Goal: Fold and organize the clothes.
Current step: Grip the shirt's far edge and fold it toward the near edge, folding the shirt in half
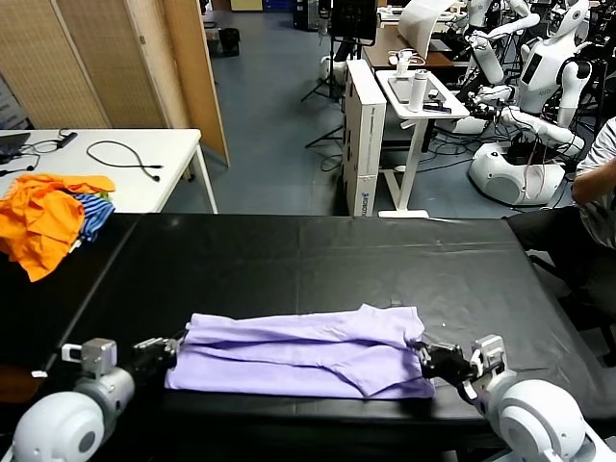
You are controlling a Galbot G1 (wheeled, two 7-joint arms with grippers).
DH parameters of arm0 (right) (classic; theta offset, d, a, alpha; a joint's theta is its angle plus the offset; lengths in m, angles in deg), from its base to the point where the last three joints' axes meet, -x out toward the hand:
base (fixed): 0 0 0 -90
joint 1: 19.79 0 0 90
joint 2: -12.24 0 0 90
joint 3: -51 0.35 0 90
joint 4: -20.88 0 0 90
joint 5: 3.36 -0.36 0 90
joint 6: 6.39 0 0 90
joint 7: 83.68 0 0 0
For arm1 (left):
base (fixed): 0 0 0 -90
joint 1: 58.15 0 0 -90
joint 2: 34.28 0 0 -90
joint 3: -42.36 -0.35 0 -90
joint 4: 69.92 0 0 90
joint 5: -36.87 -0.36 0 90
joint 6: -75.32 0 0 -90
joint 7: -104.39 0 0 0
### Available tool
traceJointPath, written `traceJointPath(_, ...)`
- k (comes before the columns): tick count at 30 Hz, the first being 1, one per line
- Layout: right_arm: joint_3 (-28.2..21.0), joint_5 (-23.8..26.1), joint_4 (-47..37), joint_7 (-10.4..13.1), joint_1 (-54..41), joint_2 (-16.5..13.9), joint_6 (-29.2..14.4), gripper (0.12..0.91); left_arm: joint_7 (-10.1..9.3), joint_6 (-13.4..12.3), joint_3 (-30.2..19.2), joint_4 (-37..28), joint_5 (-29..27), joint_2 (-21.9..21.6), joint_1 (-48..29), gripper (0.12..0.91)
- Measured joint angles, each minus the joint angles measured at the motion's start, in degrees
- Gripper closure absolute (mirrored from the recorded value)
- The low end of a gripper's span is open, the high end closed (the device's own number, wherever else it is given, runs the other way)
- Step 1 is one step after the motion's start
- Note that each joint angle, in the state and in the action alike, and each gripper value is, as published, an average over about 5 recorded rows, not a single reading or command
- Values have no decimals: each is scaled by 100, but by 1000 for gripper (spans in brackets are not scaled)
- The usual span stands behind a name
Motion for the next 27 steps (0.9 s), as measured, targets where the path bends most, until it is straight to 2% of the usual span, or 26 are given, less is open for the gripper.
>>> traceJointPath(9, 101, -14, 147, -46, 252, -26, 0, 885, -28, -6, 49, -1, -253, 201, 196, 885)
traceJointPath(11, 134, -32, 211, -68, 310, -48, 0, 856, -74, 22, 76, 8, -292, 236, 234, 885)
traceJointPath(14, 192, -48, 337, -93, 411, -66, 0, 720, -146, 78, 145, 77, -315, 269, 318, 867)
traceJointPath(17, 257, -74, 478, -88, 514, -51, 0, 512, -173, 132, 222, 181, -364, 305, 424, 747)
traceJointPath(21, 383, -190, 626, -33, 580, 19, 1, 254, -192, 174, 357, 336, -424, 382, 610, 488)
traceJointPath(24, 478, -336, 622, 73, 484, 122, 1, 144, -179, 176, 508, 487, -388, 428, 782, 302)
traceJointPath(27, 498, -377, 497, 170, 234, 277, 1, 122, -199, 177, 672, 622, -216, 433, 848, 168)
